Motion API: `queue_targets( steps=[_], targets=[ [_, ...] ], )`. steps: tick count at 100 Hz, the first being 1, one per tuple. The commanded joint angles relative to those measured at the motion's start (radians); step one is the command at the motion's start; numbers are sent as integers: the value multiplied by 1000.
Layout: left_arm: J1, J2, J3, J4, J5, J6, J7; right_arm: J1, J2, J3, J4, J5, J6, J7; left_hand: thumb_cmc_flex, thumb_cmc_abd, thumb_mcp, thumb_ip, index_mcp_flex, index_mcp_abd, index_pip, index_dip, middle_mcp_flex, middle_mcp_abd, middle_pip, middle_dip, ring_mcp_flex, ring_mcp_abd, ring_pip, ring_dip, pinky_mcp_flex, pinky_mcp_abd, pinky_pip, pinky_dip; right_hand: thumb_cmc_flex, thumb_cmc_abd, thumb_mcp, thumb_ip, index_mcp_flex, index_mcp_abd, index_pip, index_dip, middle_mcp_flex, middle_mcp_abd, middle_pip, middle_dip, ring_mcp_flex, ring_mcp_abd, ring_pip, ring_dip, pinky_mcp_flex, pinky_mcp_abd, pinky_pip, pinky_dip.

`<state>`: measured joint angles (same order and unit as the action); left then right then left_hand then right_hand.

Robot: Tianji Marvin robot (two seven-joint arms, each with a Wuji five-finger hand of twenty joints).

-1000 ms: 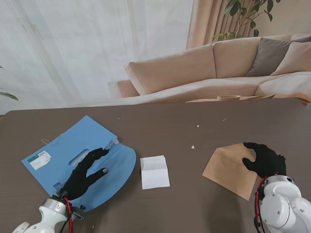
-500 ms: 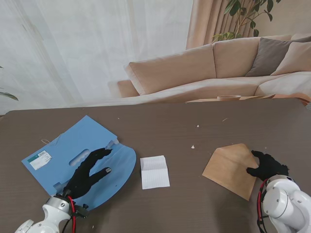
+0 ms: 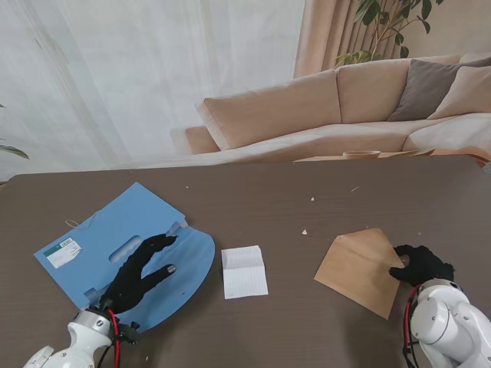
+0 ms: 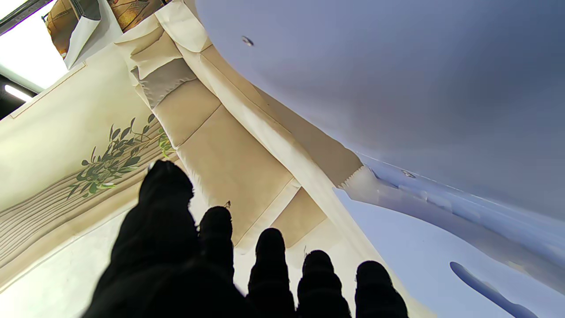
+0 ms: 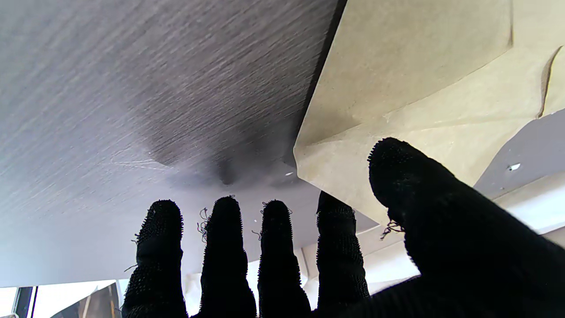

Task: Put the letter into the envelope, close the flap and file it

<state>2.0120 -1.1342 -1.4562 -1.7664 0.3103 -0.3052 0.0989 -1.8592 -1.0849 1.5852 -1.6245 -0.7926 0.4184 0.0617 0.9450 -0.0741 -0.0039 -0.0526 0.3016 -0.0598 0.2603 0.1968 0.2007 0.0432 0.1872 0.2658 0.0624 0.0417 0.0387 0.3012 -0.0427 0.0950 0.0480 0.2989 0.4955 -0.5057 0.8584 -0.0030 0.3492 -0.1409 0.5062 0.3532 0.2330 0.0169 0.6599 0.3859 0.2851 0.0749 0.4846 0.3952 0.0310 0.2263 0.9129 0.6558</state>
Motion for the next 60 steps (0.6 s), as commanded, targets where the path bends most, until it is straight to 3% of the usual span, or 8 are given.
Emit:
queue_targets(
  steps=[1, 33, 50, 55, 60],
  targets=[
    [6, -6, 3, -5, 5, -2, -11, 8, -3, -5, 6, -7, 4, 19, 16, 19, -9, 13, -5, -19, 19, 7, -10, -26, 19, 11, -22, -32, -9, 6, -4, -33, -1, -2, 3, -20, 17, -29, -36, -20, -17, -13, -4, -4, 5, 6, -7, 8, 17, 13, 1, -10, 22, 9],
    [4, -6, 6, -7, 10, 5, -7, 62, 1, -16, 64, 8, -18, 30, 17, 20, -9, 13, -4, -19, 21, 8, -9, -25, 20, 13, -21, -32, -8, 6, -4, -33, -2, -1, 36, -28, 36, -33, 53, -102, 45, -2, 35, -2, 14, 8, 14, 14, 24, 14, 9, -6, 27, 9],
    [1, -6, 9, -7, 11, 10, -7, 91, -3, -23, 110, 13, -41, -11, 17, 20, -8, 13, -4, -18, 21, 9, -9, -25, 20, 13, -21, -32, -9, 6, -4, -33, -2, -1, 60, -42, 67, -39, 196, -153, 141, 36, 105, -1, 28, 13, 50, 24, 45, 19, 27, 2, 46, 13],
    [0, -6, 10, -7, 12, 11, -5, 99, -6, -24, 124, 22, -50, -27, 16, 20, -9, 13, -4, -18, 21, 9, -9, -25, 20, 13, -21, -33, -9, 6, -4, -33, -3, -1, 98, -81, 69, -112, 256, -183, 255, -25, 130, -1, 31, 15, 60, 25, 59, 19, 29, 4, 61, 3],
    [-2, -6, 11, -6, 14, 12, -4, 105, -8, -25, 133, 31, -61, -36, 16, 20, -9, 13, -5, -19, 21, 8, -9, -26, 20, 13, -21, -33, -9, 5, -4, -33, -3, -1, 122, -112, 61, -135, 295, -206, 373, -92, 143, -2, 33, 15, 64, 26, 64, 19, 30, 6, 66, -1]
  ],
)
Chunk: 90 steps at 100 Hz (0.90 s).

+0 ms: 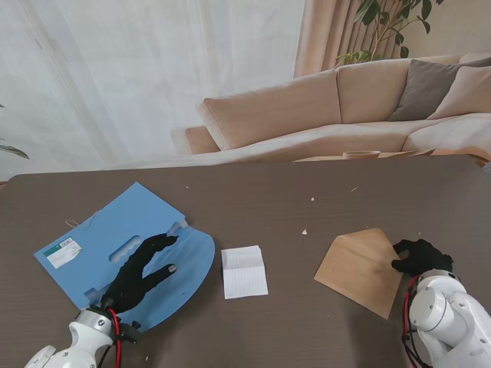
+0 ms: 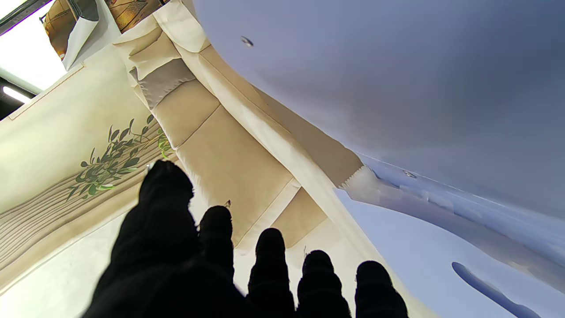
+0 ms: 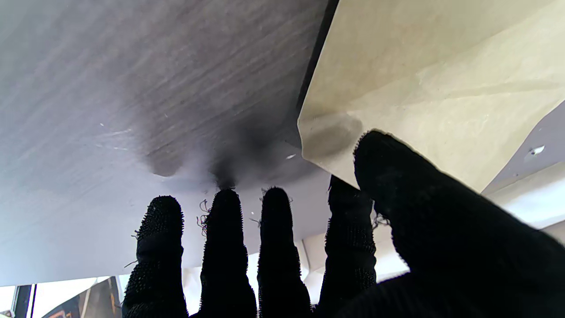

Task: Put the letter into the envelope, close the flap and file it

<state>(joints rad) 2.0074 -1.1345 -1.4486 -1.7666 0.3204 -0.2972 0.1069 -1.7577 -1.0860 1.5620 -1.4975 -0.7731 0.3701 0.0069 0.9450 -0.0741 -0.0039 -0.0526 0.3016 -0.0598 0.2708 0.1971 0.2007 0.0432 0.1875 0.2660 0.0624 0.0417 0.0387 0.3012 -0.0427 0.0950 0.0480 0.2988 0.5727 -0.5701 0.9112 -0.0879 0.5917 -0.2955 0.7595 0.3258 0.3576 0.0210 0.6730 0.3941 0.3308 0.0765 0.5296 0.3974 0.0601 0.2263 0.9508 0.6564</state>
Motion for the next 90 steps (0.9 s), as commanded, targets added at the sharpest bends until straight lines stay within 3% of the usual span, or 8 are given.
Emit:
queue_targets(
  steps=[1, 16, 29, 44, 56, 63, 77, 90],
  targets=[
    [3, -6, 3, -6, 4, 4, -12, 4, -7, -2, 8, 13, -14, 19, 16, 20, -9, 13, -4, -19, 10, 8, -10, -25, 20, 13, -21, -32, -9, 5, -4, -33, -3, -1, 50, -50, 4, -54, 59, -62, 142, -69, 23, -7, 20, 7, 19, 24, 20, 16, 1, 6, 29, -2],
    [0, -7, 5, -6, 7, 6, -6, 15, -9, -2, 26, 30, -39, 5, 17, 20, -8, 13, -4, -19, 11, 8, -9, -25, 20, 13, -21, -33, -10, 4, -4, -33, -3, -1, 65, -37, -2, -59, 243, -78, 253, -64, 98, -17, 22, 3, 44, 28, 30, 18, 6, 13, 38, -4],
    [-1, -7, 6, -6, 7, 8, -7, 13, -13, 1, 25, 42, -50, -10, 17, 19, -9, 13, -3, -18, 11, 9, -9, -25, 20, 14, -21, -32, -10, 4, -4, -33, -3, -1, 65, -30, 27, -40, 251, -48, 269, 9, 141, -31, 17, 0, 64, 31, 34, 14, 15, 21, 49, -10],
    [1, -7, 3, -8, 3, 6, -9, -14, -21, 24, -22, 76, -65, -25, 17, 20, -9, 13, -3, -19, 11, 9, -9, -26, 20, 14, -21, -33, -10, 4, -4, -33, -4, -1, 73, -33, 88, -14, 247, 55, 268, 118, 272, -64, -8, -20, 162, 44, 32, 5, 53, 41, 73, -23],
    [4, -6, -4, -11, 0, -9, -13, -51, -30, 52, -88, 95, -92, -50, 19, 18, -8, 13, -1, -17, 12, 9, -8, -25, 21, 14, -21, -31, -10, 4, -4, -32, -3, -1, 81, -33, 118, -7, 250, 105, 267, 155, 460, -23, -2, -9, 283, 65, 49, 10, 129, 62, 127, -24],
    [6, -6, -11, -13, 0, -19, -16, -73, -35, 67, -134, 104, -104, -63, 21, 13, -8, 13, -3, -18, 11, 9, -8, -25, 21, 14, -22, -30, -11, 2, -4, -31, -4, -1, 88, -32, 122, -8, 250, 125, 267, 174, 570, 11, 45, 53, 347, 70, 87, 29, 162, 69, 163, -26],
    [6, -5, -22, -16, 5, -38, -17, -109, -44, 82, -225, 132, -126, -81, 28, 2, -6, 15, -6, -18, 11, 9, -9, -25, 20, 14, -21, -32, -13, -1, -4, -30, -3, 0, 98, -36, 133, -9, 247, 174, 275, 193, 607, 66, 129, 118, 434, 92, 171, 71, 235, 84, 237, -13],
    [12, -2, -34, -27, 0, -52, -32, -132, -49, 80, -299, 145, -156, -95, 36, -5, -4, 17, -3, -15, 13, 10, -6, -23, 23, 16, -21, -29, -11, -1, -4, -29, -1, 2, 106, -30, 132, -8, 239, 194, 279, 206, 597, 81, 154, 130, 431, 97, 199, 89, 234, 86, 254, -11]
  ],
)
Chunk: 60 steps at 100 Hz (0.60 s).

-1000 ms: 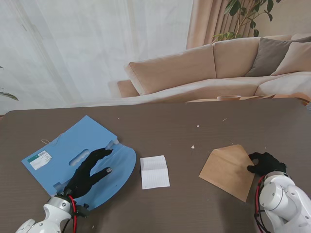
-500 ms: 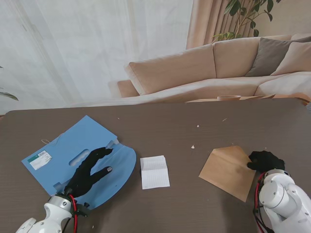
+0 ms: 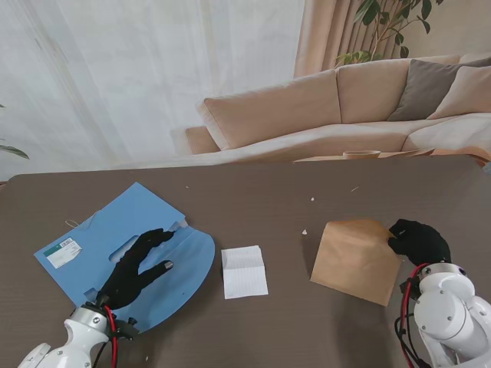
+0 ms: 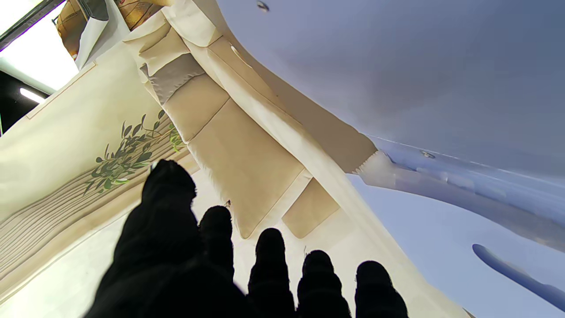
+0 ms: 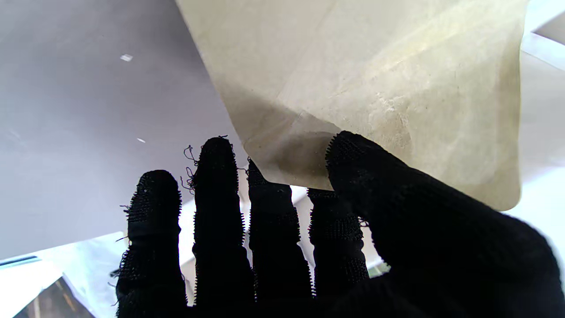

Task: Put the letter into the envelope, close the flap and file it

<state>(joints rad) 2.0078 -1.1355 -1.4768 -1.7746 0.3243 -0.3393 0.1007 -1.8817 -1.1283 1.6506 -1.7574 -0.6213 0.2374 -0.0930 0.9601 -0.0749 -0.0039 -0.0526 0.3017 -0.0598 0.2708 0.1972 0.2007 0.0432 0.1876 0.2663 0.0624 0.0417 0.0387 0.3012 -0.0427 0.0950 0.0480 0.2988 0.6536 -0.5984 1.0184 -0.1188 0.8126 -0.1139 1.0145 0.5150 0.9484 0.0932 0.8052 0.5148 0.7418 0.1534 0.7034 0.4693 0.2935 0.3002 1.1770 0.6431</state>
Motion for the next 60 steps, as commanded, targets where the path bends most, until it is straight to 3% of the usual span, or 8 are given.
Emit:
queue_targets(
  steps=[1, 19, 40, 60],
  targets=[
    [12, -1, -7, -20, -4, -11, -27, -10, -7, -9, -44, -8, -26, 4, 21, -5, -4, 17, -3, -15, 13, 11, -5, -23, 23, 16, -21, -29, -11, 0, -4, -29, -1, 2, 26, -1, 25, 23, 18, 13, 24, 17, 6, 8, 22, 9, 20, 20, 26, 17, 1, 13, 28, 2],
    [13, 6, -23, -48, 4, -27, -52, -21, -9, -32, -130, -8, -72, -9, 34, -27, -2, 18, 5, 4, 22, 17, 5, -11, 31, 22, -21, -21, -3, 9, -5, -21, 6, 10, 27, 0, 23, 25, 17, 19, 26, 27, 6, 12, 25, 9, 21, 22, 32, 21, 1, 14, 32, 2],
    [1, 17, -27, -101, 23, -15, -99, -8, -11, -77, -203, 7, -109, -19, 45, -52, 4, 23, 2, 76, 75, 94, 20, 23, 84, 90, -30, 11, 35, 143, -29, 9, 80, 151, 28, -1, 22, 29, 20, 28, 23, 35, 11, 17, 29, 12, 26, 26, 38, 26, 6, 17, 38, 4],
    [-19, 27, -16, -145, 46, 9, -133, 17, -12, -121, -237, 25, -129, -26, 49, -68, 6, 25, 3, 90, 82, 109, 34, 30, 94, 100, -17, 20, 38, 165, -32, 17, 95, 189, 29, 1, 20, 32, 20, 35, 19, 43, 15, 22, 30, 14, 34, 32, 45, 31, 13, 22, 47, 8]
  ],
)
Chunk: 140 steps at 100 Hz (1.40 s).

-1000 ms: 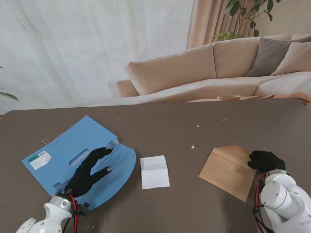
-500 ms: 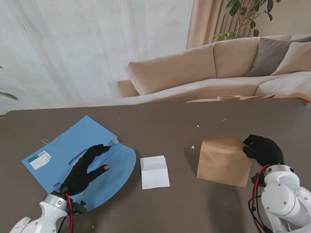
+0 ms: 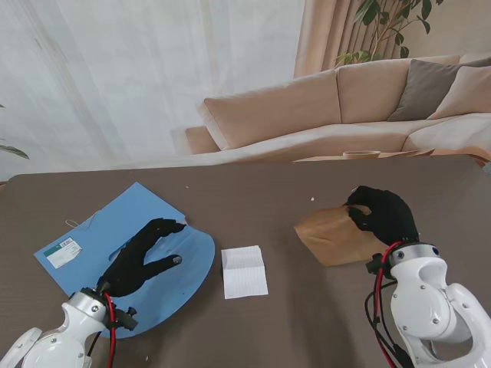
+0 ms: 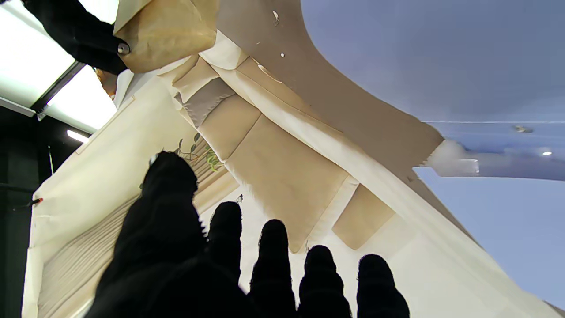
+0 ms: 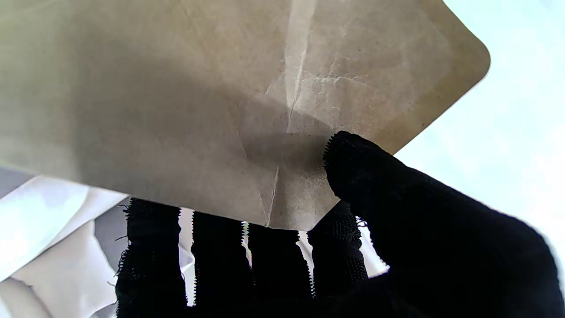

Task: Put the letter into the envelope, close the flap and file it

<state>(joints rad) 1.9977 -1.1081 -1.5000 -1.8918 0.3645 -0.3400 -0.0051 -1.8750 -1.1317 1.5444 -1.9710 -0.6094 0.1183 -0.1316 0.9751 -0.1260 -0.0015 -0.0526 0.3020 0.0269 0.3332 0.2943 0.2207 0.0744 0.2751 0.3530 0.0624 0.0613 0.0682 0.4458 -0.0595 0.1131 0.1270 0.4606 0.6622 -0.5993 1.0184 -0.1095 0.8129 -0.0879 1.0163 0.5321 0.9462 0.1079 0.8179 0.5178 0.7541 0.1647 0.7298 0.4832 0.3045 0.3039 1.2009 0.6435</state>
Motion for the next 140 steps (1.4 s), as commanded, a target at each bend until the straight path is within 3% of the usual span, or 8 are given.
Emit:
queue_targets(
  steps=[1, 42, 59, 62, 72, 86, 100, 140],
  targets=[
    [-10, 0, 8, -29, 7, 12, -30, 12, -9, -17, -25, 16, -10, 11, 33, -18, 4, 25, 2, 2, 20, 13, 15, -2, 7, 13, -17, 0, 9, 21, -15, -1, 16, 28, 21, 2, 20, 23, 19, 9, 17, 27, 18, 8, 18, 12, 23, 21, 20, 18, 3, 18, 24, 8],
    [-55, 12, 54, -56, 35, 75, -77, 58, -23, -90, -65, 207, -38, 9, 36, -53, 21, 30, -25, -2, 18, 30, -3, -13, -4, 15, -4, 4, 8, 36, -21, 7, 36, 87, 28, 13, 23, 37, -3, 40, 25, 98, 0, 34, 47, 64, 23, 46, 72, 55, 6, 32, 67, 40],
    [-81, 12, 70, -64, 45, 90, -76, 89, -29, -137, -63, 284, -59, 9, 10, -85, 74, 31, -69, 16, -3, 29, -6, -18, -9, 22, 10, 14, 13, 49, -25, 20, 67, 181, 31, 17, 19, 37, -5, 42, 23, 103, -4, 36, 49, 68, 18, 48, 77, 58, 0, 32, 71, 45],
    [-85, 11, 73, -65, 44, 92, -74, 96, -30, -148, -60, 295, -63, 7, -58, -120, 207, 15, -78, 21, -3, 21, -3, -18, -14, 25, 16, 16, 10, 57, -14, 24, 42, 252, 31, 18, 17, 37, -5, 43, 23, 104, -5, 37, 49, 68, 16, 49, 78, 59, -1, 32, 72, 46],
    [-97, 9, 82, -72, 30, 98, -71, 123, -35, -190, -46, 317, -80, -8, -74, -146, 237, 13, -100, 56, -11, 17, -7, -18, -4, 30, 34, 26, 24, 65, 13, 40, 61, 270, 33, 20, 13, 37, -7, 46, 23, 107, -6, 38, 51, 70, 15, 49, 81, 61, -4, 32, 74, 49],
    [-101, 10, 89, -84, 21, 93, -76, 159, -41, -246, -20, 332, -104, -31, -148, -204, 362, -2, -132, 85, -35, 1, -3, 2, 1, 29, 65, 52, 44, 86, 42, 71, 107, 316, 34, 22, 10, 37, -8, 46, 23, 112, -7, 38, 50, 71, 14, 47, 81, 62, -3, 32, 75, 53],
    [-112, 6, 104, -88, 24, 102, -56, 192, -48, -289, 1, 365, -118, -44, -181, -238, 436, -11, -149, 105, -61, -13, -13, 4, 9, 33, 76, 66, 57, 103, 56, 80, 116, 341, 36, 23, 8, 38, -8, 48, 21, 114, -7, 40, 49, 71, 13, 50, 81, 62, -5, 31, 75, 55],
    [-146, -5, 121, -75, 12, 139, -15, 233, -53, -360, 40, 442, -161, -32, -183, -258, 488, -18, -152, 114, -82, -17, -16, 4, 19, 37, 81, 75, 66, 116, 63, 84, 122, 358, 43, 27, 1, 40, -9, 54, 17, 121, -11, 45, 49, 74, 5, 54, 82, 64, -14, 31, 74, 62]
  ],
)
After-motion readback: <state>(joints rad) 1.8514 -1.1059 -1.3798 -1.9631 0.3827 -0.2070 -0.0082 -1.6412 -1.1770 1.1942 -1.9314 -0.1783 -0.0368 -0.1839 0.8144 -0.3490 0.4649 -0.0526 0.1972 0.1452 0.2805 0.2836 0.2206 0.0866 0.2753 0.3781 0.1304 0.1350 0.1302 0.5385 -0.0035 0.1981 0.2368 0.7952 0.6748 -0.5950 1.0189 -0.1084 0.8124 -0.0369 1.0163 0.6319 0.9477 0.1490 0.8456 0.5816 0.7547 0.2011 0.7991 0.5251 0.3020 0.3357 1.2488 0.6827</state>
